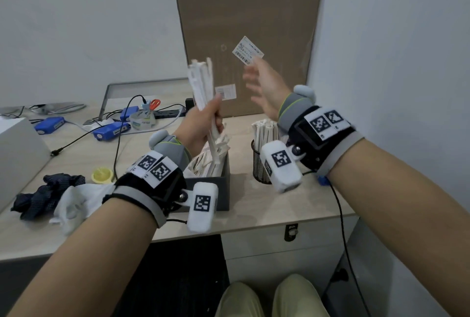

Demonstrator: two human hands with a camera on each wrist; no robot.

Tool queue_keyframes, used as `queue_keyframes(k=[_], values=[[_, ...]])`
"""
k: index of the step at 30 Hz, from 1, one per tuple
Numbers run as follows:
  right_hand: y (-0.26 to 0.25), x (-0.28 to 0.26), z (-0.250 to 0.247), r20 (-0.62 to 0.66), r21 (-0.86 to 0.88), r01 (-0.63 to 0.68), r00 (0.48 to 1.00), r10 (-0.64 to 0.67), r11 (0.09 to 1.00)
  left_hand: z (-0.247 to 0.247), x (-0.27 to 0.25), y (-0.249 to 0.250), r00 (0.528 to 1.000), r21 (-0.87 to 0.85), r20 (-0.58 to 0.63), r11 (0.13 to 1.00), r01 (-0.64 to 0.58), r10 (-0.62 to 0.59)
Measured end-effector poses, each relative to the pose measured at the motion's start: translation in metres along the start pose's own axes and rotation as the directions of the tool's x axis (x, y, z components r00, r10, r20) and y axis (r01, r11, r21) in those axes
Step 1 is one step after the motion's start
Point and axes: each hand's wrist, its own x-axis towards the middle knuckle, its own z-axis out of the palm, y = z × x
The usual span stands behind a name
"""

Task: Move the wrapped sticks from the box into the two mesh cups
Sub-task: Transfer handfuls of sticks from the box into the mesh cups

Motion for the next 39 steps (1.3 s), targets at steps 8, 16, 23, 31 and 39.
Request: queue_keyframes(k=[8, 16, 23, 31, 39], values=[[0.052, -0.033, 0.023, 0.364, 0.504, -0.561, 0.827, 0.427, 0.656, 0.018, 0.006, 0.013, 0.973, -0.377, -0.157, 0.9, -0.218, 0.17], [0.043, -0.022, 0.028, 0.293, 0.602, -0.457, 0.889, 0.352, 0.655, 0.029, 0.005, -0.001, 0.97, -0.204, -0.099, 0.95, -0.237, 0.22], [0.04, -0.015, 0.022, 0.356, 0.488, -0.395, 0.904, 0.236, 0.778, 0.033, 0.003, -0.006, 0.98, -0.164, -0.049, 0.967, -0.196, 0.19], [-0.048, -0.021, -0.011, 0.158, -0.322, 0.486, 0.874, -0.46, 0.813, 0.034, -0.009, -0.016, 0.985, 0.085, 0.17, 0.996, -0.039, 0.024], [-0.07, -0.02, 0.012, 0.437, -0.898, 0.439, 0.898, -0.045, 0.039, 0.052, -0.016, -0.021, 0.973, 0.216, 0.23, 0.975, -0.045, -0.006]])
